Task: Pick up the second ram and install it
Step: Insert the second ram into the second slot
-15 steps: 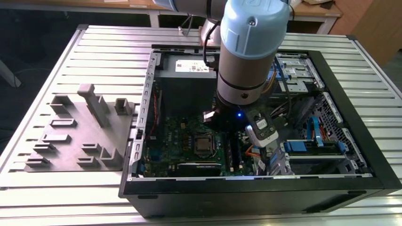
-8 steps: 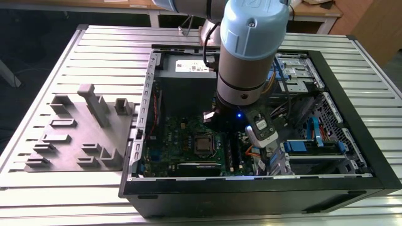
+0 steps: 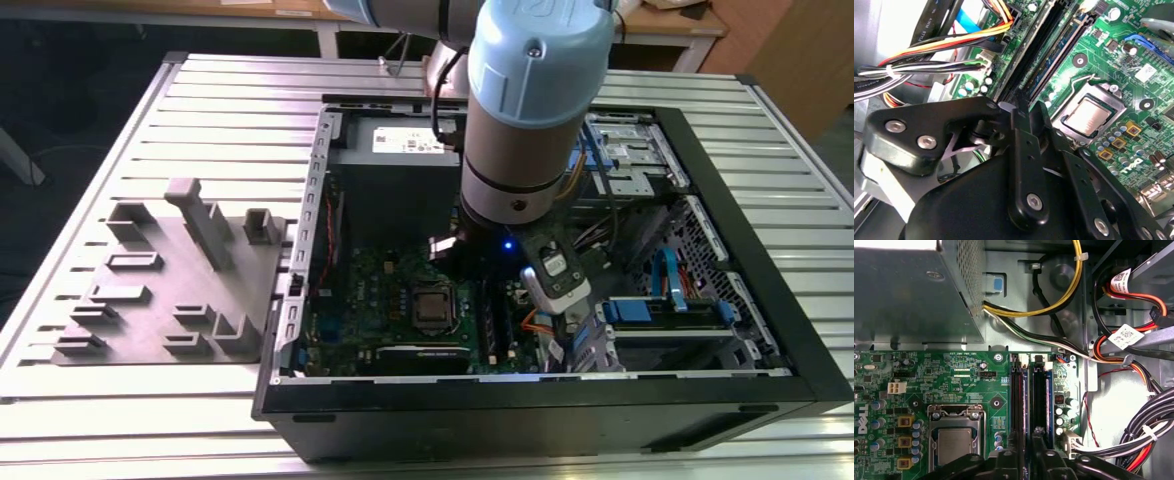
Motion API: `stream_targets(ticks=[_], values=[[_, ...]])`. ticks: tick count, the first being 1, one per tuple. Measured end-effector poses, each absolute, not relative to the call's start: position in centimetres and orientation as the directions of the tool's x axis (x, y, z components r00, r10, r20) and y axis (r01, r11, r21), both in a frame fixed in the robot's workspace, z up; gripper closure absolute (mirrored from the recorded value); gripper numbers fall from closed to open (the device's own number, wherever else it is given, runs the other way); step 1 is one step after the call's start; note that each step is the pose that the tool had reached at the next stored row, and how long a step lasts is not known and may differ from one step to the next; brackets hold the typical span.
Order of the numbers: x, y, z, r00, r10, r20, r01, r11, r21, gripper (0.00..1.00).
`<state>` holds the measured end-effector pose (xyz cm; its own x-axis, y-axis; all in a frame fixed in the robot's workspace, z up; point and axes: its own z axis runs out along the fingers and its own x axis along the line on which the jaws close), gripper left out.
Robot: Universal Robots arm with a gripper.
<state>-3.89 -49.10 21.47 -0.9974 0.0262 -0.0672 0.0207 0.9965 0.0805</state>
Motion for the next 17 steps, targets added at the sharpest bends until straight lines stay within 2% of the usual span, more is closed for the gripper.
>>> stream_targets(ticks=[1,17], values=[[-3.9,-49.1,21.5,-0.997,0.026,-0.067,0.021,0.997,0.08,0.78],[-3.9,-49.1,23.6,-0.997,0.026,-0.067,0.021,0.997,0.08,0.78]])
